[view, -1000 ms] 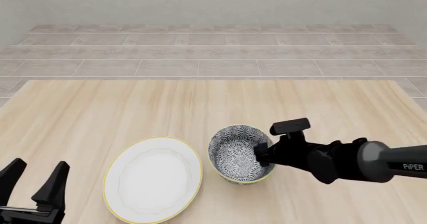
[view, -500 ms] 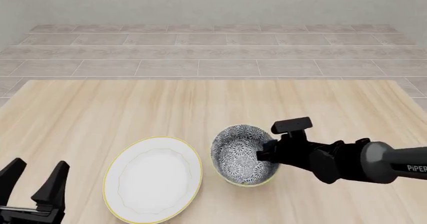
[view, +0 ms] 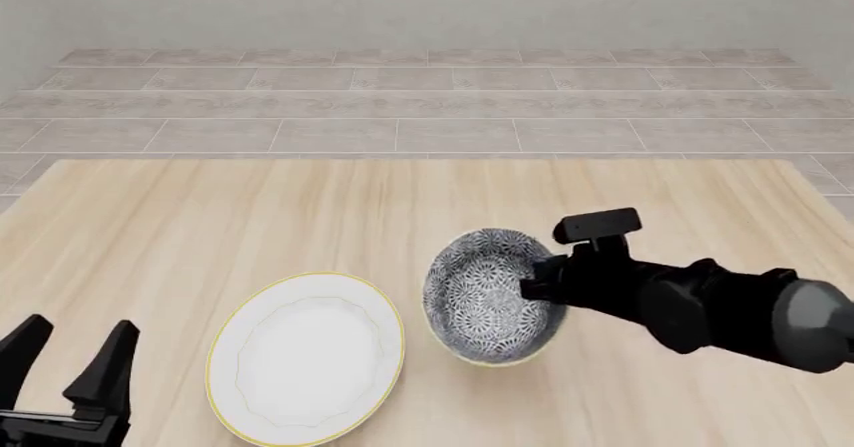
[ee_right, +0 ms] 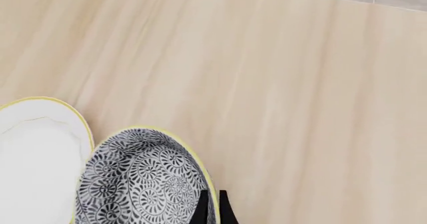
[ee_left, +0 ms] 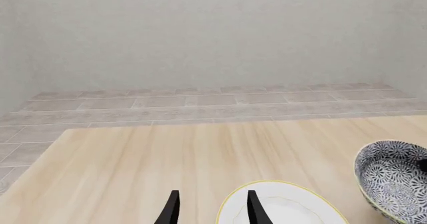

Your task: Put the bowl on the plate.

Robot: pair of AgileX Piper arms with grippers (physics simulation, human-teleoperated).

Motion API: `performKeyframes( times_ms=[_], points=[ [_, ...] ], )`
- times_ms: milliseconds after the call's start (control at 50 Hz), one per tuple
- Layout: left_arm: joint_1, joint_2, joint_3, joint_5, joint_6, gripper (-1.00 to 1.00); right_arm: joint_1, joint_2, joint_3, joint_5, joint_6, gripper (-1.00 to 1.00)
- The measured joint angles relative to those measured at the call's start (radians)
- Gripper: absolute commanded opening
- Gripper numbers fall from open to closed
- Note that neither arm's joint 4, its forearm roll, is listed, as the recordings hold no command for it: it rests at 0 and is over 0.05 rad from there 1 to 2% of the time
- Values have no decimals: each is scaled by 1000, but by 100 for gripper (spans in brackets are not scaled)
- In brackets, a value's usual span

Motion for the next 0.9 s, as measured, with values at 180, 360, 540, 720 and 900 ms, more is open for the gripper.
performKeyframes(
  times_ms=[180, 360, 540, 720, 900],
  points=[
    [0, 13, 0, -12, 0, 100, -6, -51, -35, 55, 3, -100],
    [-1, 26, 0, -23, -1, 100, -12, -92, -80, 110, 1, -100],
    [0, 35, 0, -31, -1, 100, 12, -109, -133, 160, 20, -100],
    [0, 40, 0, -38, -2, 100, 50, -104, -171, 183, 60, -100],
    [0, 42, 0, -42, -3, 100, 94, -96, -200, 195, 110, -100]
  ],
)
